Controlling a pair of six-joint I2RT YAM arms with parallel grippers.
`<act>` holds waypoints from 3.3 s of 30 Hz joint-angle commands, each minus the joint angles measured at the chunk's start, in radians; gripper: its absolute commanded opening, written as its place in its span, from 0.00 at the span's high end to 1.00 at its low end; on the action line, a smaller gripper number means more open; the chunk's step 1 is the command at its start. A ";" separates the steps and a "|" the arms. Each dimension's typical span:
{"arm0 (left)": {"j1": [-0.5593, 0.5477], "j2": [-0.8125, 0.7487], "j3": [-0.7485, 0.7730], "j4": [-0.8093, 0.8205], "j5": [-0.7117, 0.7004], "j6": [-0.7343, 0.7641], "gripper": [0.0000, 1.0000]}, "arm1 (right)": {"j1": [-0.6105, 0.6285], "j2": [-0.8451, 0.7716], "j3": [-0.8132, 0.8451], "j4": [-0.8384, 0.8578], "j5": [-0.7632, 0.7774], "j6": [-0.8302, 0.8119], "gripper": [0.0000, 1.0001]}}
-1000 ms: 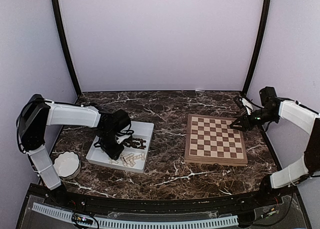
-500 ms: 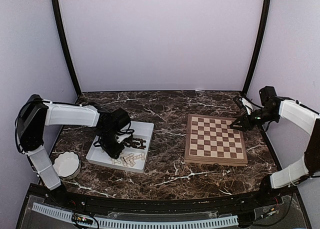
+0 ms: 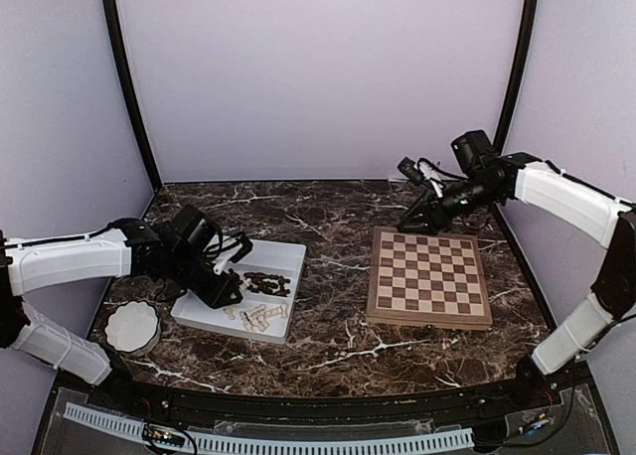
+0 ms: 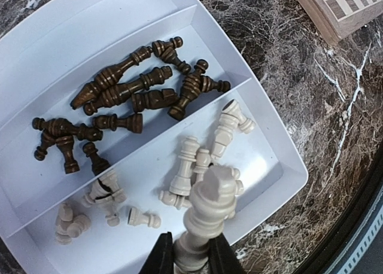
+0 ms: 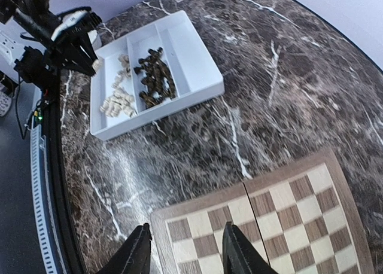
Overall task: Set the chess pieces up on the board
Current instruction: Pick up the chess pile from the storage box, then pass from the left arm to the right, then place the chess pile in the storage box.
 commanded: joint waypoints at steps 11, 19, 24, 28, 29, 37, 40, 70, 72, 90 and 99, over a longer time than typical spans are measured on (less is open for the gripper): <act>0.003 -0.156 -0.165 0.374 0.195 -0.137 0.83 | 0.351 0.475 0.434 0.095 -0.225 0.314 0.51; 0.004 -0.133 -0.162 0.418 0.254 -0.148 0.83 | 0.449 0.608 0.582 0.104 -0.245 0.381 0.48; 0.003 -0.126 -0.161 0.434 0.286 -0.150 0.83 | 0.487 0.662 0.641 0.101 -0.273 0.389 0.40; 0.003 -0.122 -0.163 0.445 0.298 -0.156 0.83 | 0.507 0.694 0.672 0.113 -0.294 0.409 0.40; 0.003 -0.120 -0.164 0.447 0.300 -0.158 0.83 | 0.510 0.698 0.678 0.116 -0.294 0.412 0.40; 0.004 -0.103 -0.159 0.471 0.334 -0.171 0.82 | 0.533 0.731 0.714 0.125 -0.304 0.423 0.46; 0.003 -0.093 -0.154 0.471 0.339 -0.168 0.83 | 0.539 0.738 0.722 0.126 -0.308 0.425 0.49; 0.003 -0.130 -0.248 0.514 0.270 -0.184 0.68 | 0.527 0.725 0.744 0.122 -0.241 0.427 1.00; 0.003 -0.130 -0.248 0.521 0.267 -0.182 0.68 | 0.526 0.724 0.742 0.122 -0.245 0.428 1.00; 0.003 -0.136 -0.250 0.527 0.312 -0.201 0.88 | 0.490 0.697 0.774 0.056 -0.146 0.350 1.00; 0.003 -0.127 -0.260 0.376 0.240 -0.252 0.94 | 0.374 0.495 0.580 0.011 0.048 0.212 1.00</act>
